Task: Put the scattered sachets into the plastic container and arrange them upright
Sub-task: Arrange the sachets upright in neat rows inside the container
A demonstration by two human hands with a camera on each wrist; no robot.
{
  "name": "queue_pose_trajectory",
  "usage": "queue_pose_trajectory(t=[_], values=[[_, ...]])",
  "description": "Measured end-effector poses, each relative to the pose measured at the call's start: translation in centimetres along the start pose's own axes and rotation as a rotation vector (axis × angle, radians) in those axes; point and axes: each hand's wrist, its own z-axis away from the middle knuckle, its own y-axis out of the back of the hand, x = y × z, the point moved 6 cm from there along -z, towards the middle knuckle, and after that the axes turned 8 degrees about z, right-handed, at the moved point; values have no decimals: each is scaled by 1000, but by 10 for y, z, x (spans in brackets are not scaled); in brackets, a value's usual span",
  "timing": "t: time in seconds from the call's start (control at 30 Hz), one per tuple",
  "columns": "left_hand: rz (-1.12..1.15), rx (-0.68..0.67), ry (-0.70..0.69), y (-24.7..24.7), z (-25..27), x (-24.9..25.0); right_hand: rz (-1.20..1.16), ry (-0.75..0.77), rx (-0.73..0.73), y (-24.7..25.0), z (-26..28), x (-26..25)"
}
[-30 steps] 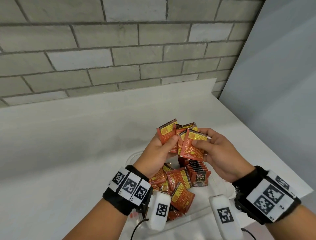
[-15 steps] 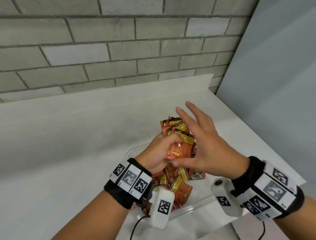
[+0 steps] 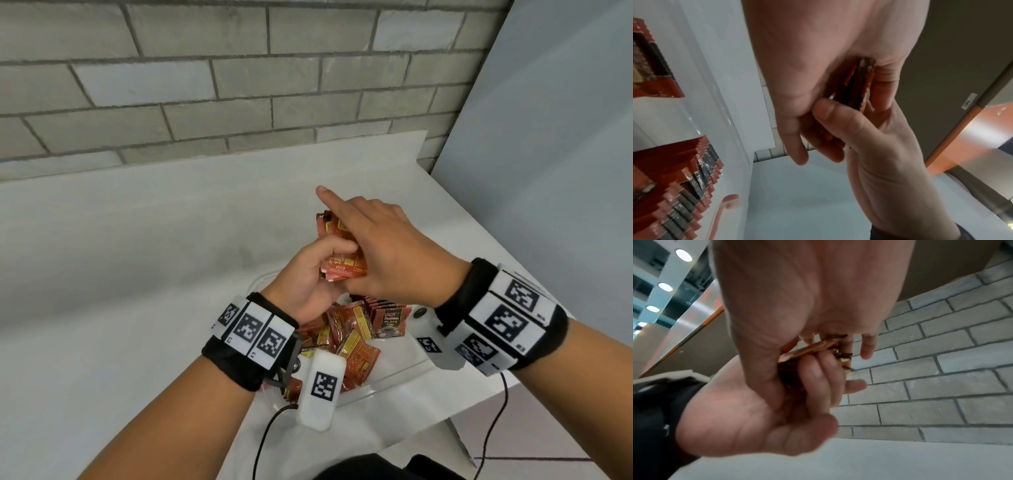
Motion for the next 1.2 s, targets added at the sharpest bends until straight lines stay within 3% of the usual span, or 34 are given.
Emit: queue_pose_trajectory(t=[0.23,0.3,0.4,0.43,0.5,0.6,0.73,0.83,1.2], values=[[-10,68,8,8,-2,9,-165,-50,-108,-9,-8,2],[-20,89,-18,14,-3,12,-340,-160,-73,-6,-3,8],[-45,110,-73,29,-4,19,-523,-498,136,-7,21,30],[-45,121,-80,34,-4,20,-544,-604,92,-16,31,37],[-35,155,-74,44,-5,21,-568,-699,-207,-46,51,43],[-9,156,-61,50,-5,19,-475,-633,-550,-78,71,43],[-22,157,-36,52,-8,16,-429,-625,-718,-99,74,43],[-49,179,-26,54,-10,13,-482,-640,-739,-107,72,42],[-74,196,-10,65,-9,8,-527,-402,-712,-121,64,25]])
